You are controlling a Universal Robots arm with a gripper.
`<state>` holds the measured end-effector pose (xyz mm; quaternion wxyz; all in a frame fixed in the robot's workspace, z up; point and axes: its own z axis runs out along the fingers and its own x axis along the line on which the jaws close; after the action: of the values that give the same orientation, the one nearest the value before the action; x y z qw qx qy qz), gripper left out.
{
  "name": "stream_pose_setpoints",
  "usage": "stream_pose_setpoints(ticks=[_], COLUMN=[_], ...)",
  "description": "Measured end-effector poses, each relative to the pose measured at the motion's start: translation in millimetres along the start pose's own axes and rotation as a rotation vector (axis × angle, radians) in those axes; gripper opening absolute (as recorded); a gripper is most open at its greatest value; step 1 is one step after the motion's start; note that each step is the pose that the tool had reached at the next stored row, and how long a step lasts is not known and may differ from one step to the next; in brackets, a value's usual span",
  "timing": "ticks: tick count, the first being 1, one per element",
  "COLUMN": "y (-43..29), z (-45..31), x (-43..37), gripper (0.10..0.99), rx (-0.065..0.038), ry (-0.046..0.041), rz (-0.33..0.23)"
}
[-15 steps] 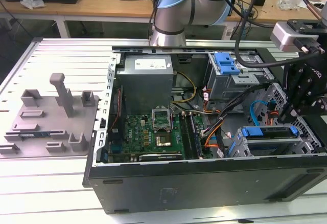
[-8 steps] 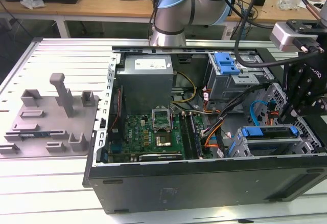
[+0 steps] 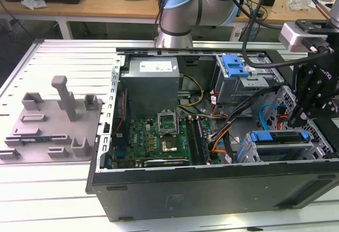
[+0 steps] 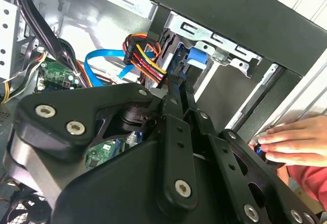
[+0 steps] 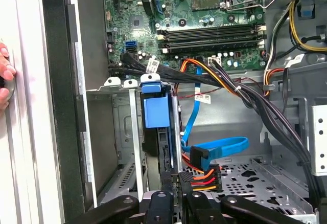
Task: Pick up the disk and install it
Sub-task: 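Insert the first disk wire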
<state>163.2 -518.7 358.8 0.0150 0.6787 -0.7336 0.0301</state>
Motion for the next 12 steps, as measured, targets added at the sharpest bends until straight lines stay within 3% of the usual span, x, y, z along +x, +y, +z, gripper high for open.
stream_pose_setpoints(ticks=[12], y=[-0.2], z=[2.0], x=[3.3], gripper=[0.165], rx=[-0.001], ry=[-0.0024], rz=[0.009])
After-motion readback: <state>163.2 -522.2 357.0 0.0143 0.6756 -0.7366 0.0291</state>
